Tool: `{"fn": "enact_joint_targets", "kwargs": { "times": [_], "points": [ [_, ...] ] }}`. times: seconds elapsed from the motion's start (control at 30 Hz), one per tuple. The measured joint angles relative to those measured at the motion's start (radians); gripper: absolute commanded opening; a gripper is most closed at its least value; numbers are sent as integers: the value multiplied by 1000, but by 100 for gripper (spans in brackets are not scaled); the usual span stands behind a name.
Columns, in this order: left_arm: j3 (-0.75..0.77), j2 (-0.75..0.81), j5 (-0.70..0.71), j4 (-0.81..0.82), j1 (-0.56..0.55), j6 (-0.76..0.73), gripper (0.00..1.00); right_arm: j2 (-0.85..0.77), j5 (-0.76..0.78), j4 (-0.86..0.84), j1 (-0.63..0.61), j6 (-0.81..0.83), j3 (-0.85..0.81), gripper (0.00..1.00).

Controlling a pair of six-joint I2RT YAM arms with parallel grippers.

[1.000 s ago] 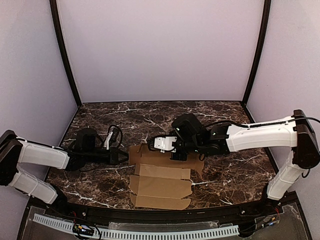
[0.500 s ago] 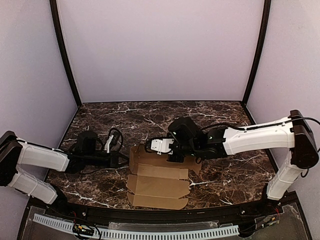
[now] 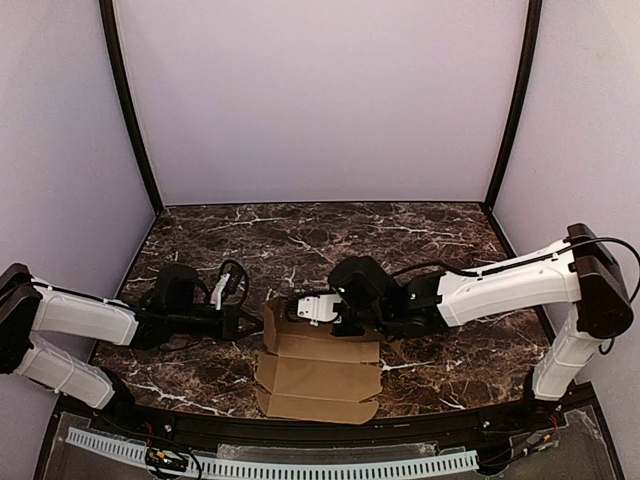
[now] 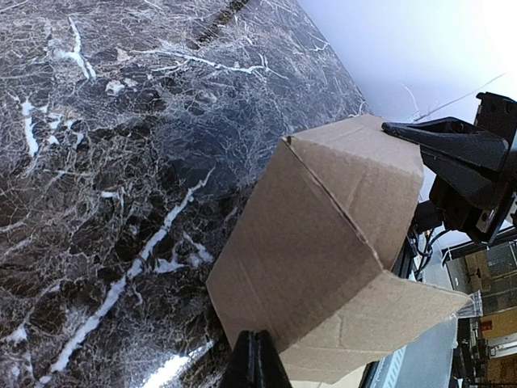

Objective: Fold the paper box

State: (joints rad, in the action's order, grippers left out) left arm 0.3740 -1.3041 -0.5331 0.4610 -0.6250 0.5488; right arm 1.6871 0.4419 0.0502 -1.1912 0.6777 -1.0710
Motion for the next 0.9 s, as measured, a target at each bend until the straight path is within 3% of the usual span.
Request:
{"fn": "enact_joint_targets", "kwargs": {
  "times": [0.5,0.9],
  "points": [
    [-14,3,12,-11,-34,-21,1,31,138,-150,-68,89,70,0],
    [-35,13,21,-25,-37,-41,1,82,283,-399,-143,232,172,0]
  ]
}}
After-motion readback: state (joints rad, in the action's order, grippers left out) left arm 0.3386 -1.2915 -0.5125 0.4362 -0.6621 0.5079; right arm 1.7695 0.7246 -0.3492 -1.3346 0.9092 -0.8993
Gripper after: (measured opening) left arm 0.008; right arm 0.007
